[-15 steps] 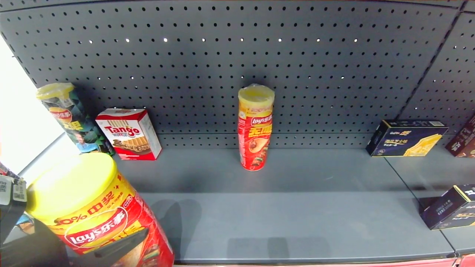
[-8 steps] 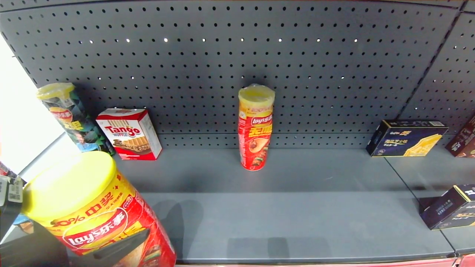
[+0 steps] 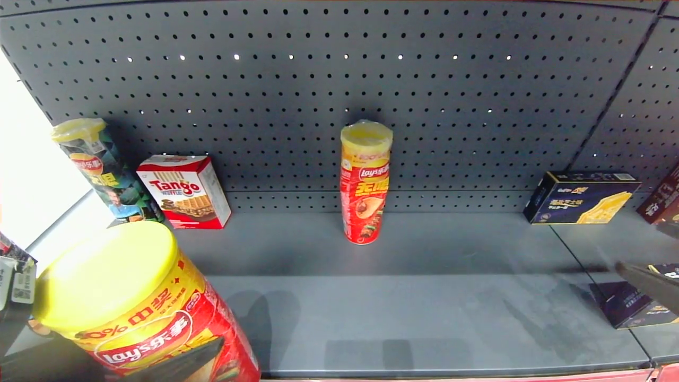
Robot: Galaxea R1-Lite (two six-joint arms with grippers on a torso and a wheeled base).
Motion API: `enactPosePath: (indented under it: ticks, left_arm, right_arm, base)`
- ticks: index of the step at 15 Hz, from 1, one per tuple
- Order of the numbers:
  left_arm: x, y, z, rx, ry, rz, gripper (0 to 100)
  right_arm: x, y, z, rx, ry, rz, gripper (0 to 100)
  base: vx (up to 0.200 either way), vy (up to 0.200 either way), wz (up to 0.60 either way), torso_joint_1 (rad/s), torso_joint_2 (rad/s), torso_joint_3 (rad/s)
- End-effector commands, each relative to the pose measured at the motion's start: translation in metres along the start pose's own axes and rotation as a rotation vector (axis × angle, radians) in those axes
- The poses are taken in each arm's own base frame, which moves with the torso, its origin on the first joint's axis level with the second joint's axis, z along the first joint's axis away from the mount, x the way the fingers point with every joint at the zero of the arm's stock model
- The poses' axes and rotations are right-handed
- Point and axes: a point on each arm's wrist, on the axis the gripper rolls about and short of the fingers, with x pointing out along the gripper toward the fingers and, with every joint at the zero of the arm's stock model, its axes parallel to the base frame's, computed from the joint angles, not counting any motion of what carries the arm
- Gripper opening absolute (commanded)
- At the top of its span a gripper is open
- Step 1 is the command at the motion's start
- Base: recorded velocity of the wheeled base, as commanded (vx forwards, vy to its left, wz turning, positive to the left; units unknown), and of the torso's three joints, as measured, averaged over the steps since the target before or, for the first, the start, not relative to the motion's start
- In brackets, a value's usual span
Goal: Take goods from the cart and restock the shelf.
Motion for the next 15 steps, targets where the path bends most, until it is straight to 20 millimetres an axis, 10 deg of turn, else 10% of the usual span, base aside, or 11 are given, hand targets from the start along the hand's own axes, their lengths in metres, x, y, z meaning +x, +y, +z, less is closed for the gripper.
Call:
enactPosePath:
  ticks: [1, 15]
  left_arm:
    - [0.000, 0.000, 0.000, 0.003, 0.001, -0.002, 0]
    - [0.006, 0.002, 0.010, -0.028, -0.019, -0.003, 0]
  right_arm:
    - [0.055, 0.000, -0.002, 0.014, 0.089, 0.085, 100]
    - [0.221, 0.004, 0.000, -0.087, -0.086, 0.479, 100]
  base:
    - [0.000, 0.000, 0.00, 0.000, 0.00, 0.000]
    - [0.000, 0.000, 0.00, 0.000, 0.00, 0.000]
